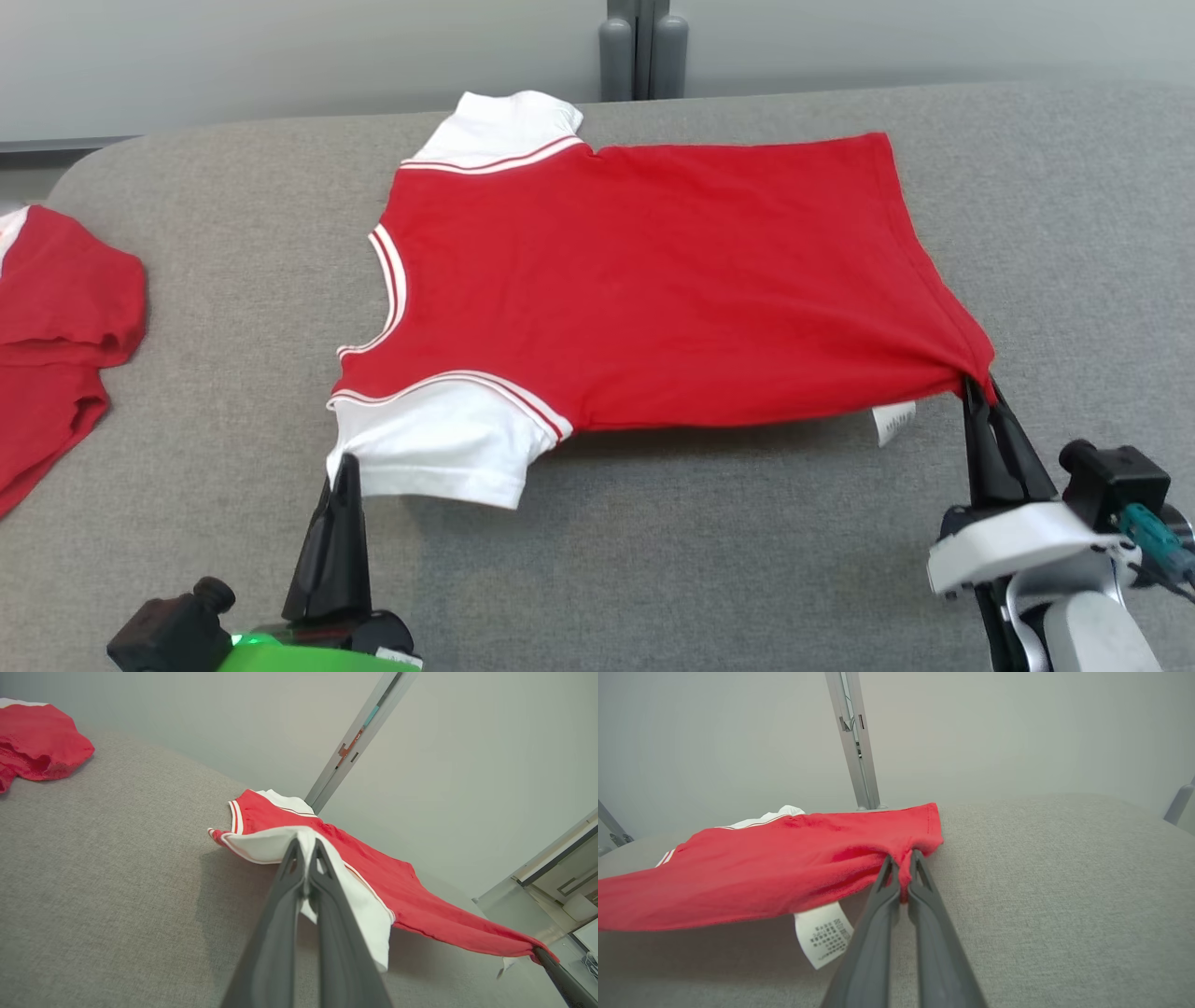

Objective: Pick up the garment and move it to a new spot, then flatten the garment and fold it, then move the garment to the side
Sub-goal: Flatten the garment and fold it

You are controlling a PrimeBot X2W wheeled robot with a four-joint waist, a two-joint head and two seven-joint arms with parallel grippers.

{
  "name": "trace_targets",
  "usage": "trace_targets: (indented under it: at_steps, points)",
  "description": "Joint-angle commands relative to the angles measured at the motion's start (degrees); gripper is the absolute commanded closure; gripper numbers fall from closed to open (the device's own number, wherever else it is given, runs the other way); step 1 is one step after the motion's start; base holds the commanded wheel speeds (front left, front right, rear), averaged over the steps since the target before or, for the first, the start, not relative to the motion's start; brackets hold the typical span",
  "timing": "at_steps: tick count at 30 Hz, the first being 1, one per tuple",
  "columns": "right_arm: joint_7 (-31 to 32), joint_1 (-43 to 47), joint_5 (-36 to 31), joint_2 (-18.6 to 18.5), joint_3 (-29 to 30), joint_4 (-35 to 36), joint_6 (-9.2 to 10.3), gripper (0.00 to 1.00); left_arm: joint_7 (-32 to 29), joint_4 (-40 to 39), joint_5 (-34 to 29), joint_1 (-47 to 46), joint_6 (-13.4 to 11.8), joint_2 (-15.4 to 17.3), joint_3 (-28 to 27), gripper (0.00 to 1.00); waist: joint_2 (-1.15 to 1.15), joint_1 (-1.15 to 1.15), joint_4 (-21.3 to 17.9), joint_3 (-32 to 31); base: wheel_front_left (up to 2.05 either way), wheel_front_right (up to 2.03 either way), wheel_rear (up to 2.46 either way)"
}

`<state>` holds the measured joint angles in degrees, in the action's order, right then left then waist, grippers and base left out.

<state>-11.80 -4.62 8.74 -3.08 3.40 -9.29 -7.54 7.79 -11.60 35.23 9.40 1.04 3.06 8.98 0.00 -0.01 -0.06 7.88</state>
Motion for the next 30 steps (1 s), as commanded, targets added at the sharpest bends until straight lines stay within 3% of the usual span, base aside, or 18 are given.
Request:
trace_targets:
  at_steps: [1, 9, 15, 23, 30]
  points:
    - [0.95, 2.45, -0.58, 0.02, 0.41, 2.0, 0.1, 1.0, -0.67, -1.1, -0.46, 1.87, -0.52, 0.54, 0.14, 1.0, 0.0, 0.01, 1.31, -1.18, 0.0, 0.0, 0.0]
    - [6.47, 10.95, 1.62, 0.14, 1.1, 9.42, 0.1, 1.0, -3.09, -4.25, -0.84, 6.97, -2.32, 1.4, 1.05, 1.0, 0.0, 0.01, 2.12, -0.99, 0.0, 0.0, 0.0]
    - [9.21, 12.67, 2.77, 0.14, 1.06, 9.88, 0.1, 1.0, -4.56, -3.12, -0.48, 7.83, -2.84, 1.94, 1.43, 1.0, 0.0, 0.01, 1.94, -0.36, 0.0, 0.0, 0.0]
    - [13.39, 11.03, 1.72, 0.13, 0.37, 7.6, 0.1, 1.0, -7.64, 0.24, -0.93, 3.47, -2.66, 2.59, 3.07, 1.0, 0.0, 0.01, 1.53, -0.4, 0.0, 0.0, 0.0]
    - [19.57, 11.45, 1.55, 0.13, 0.62, 10.47, 0.1, 1.0, -15.18, -0.83, -2.96, -1.16, -4.03, 4.75, 5.55, 1.0, 0.0, 0.01, 1.29, -1.54, 0.0, 0.0, 0.0]
